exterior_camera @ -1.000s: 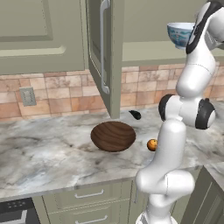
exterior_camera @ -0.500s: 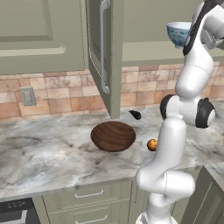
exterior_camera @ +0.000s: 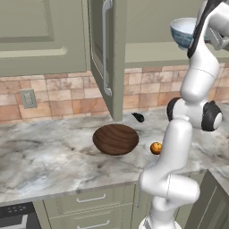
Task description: Pick both bowls and place them on the counter. Then place the kiwi in one bowl and place the orange in the other bowl.
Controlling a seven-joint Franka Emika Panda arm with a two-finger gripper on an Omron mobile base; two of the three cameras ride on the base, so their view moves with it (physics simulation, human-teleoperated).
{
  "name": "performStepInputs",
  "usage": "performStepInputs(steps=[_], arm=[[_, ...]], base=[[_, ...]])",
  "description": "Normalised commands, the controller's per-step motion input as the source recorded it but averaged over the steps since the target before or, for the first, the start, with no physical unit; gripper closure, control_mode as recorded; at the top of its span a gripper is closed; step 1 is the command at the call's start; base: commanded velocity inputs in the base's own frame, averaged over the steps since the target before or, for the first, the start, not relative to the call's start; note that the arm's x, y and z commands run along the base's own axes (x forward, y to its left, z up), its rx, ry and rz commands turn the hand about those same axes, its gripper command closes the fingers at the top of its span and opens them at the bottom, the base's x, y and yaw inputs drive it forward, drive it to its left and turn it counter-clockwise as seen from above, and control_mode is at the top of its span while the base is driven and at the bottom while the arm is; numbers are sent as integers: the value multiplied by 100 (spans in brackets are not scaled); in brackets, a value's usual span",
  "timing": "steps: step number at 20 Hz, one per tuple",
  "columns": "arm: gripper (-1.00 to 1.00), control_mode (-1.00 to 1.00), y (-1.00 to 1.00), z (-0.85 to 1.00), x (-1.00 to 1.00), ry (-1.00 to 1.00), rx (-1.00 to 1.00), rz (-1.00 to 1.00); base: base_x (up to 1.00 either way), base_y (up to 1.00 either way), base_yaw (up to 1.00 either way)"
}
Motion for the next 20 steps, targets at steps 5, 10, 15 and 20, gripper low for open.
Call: performStepInputs(steps=[5,10,15,20], arm=[[100,-100,-7,0,-33,17,0,-5],[100,-100,-4,3,-41,19,0,-9],[100,-100,0,21,-43,18,5,-13],[100,-100,0,32,-48,18,11,-14]], base=[[0,0,0],[0,0,0],[0,0,0],[0,0,0]])
